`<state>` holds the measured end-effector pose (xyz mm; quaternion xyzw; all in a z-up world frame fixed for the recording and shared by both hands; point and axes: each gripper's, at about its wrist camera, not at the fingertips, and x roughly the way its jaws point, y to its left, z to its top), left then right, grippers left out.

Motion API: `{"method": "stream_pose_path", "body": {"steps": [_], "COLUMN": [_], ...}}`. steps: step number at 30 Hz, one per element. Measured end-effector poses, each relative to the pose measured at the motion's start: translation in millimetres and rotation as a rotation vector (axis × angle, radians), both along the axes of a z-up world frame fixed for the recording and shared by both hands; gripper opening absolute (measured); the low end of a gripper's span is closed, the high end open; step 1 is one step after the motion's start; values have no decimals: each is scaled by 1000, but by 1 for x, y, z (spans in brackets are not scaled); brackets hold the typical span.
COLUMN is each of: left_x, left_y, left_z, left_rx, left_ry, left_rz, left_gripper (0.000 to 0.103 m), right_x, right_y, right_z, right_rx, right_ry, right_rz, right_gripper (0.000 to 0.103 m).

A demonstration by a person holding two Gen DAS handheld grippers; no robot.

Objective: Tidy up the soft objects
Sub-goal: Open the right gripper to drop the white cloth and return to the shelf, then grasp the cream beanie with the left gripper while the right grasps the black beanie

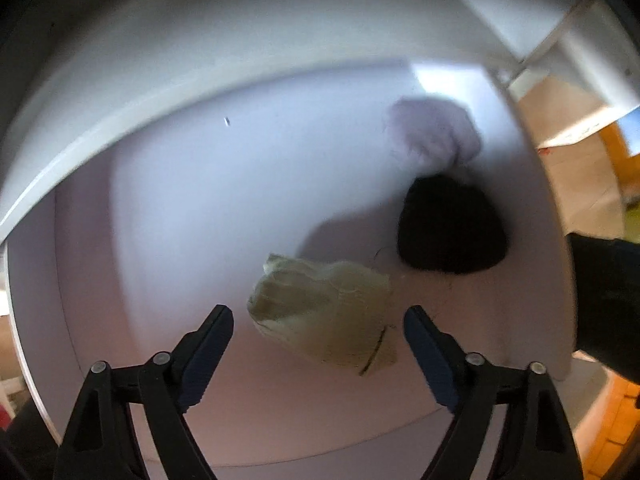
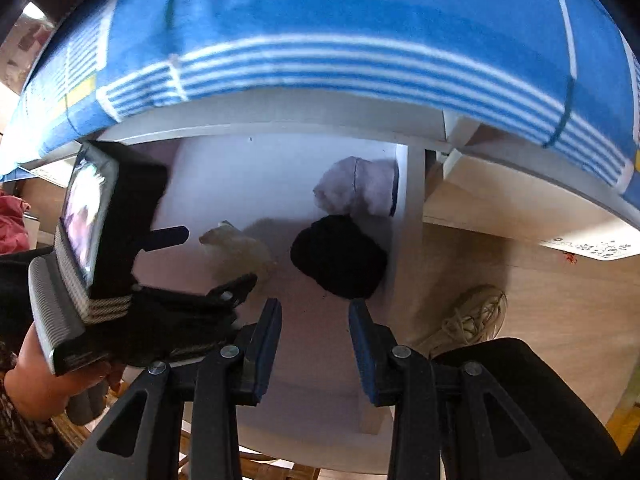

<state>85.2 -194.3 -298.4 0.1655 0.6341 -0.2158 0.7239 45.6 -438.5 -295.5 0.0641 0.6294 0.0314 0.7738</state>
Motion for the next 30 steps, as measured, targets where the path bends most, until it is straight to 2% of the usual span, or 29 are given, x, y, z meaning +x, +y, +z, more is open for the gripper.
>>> {"method": "stream_pose_path", "body": {"steps": [3,5,7,8,9,10,15,17,19,20,21,25,30], "left_x": [-4,-8,-7,-6,-4,-2,4,5,6,6,5,12,23], "left_y": [5,13,28,35,43,53,79,85,88,91,88,80,88], "left_z": [-10,-14,-19,-23,-25,-27,-25,-21,-16,-13,-7,8,3], "left_rx": [13,42,65,76,84,82,85,48,2,-16,-31,-77,-78], "left_ry": [24,6,17,31,46,62,58,65,78,70,53,-1,18], "left_rz": [-46,-64,-53,-39,-21,7,66,100,126,137,144,148,164], "left_gripper": [69,64,53,43,37,37,38,41,56,67,74,76,75], "right_x": [2,5,8,9,10,10,9,9,9,9,9,10,13], "right_y": [0,4,9,13,16,19,26,26,25,25,24,25,28], "right_z": [-3,-7,-10,-12,-13,-13,-19,-20,-21,-20,-21,-24,-31], "right_rx": [11,13,3,-6,-14,-19,-42,-48,-46,-45,-44,-50,-62], "right_ry": [9,16,19,20,21,22,28,31,32,32,33,43,58], "right_rz": [0,8,26,38,52,61,92,93,89,88,88,90,98], "right_gripper": [35,35,35,35,35,35,35,35,35,35,35,35,35]}}
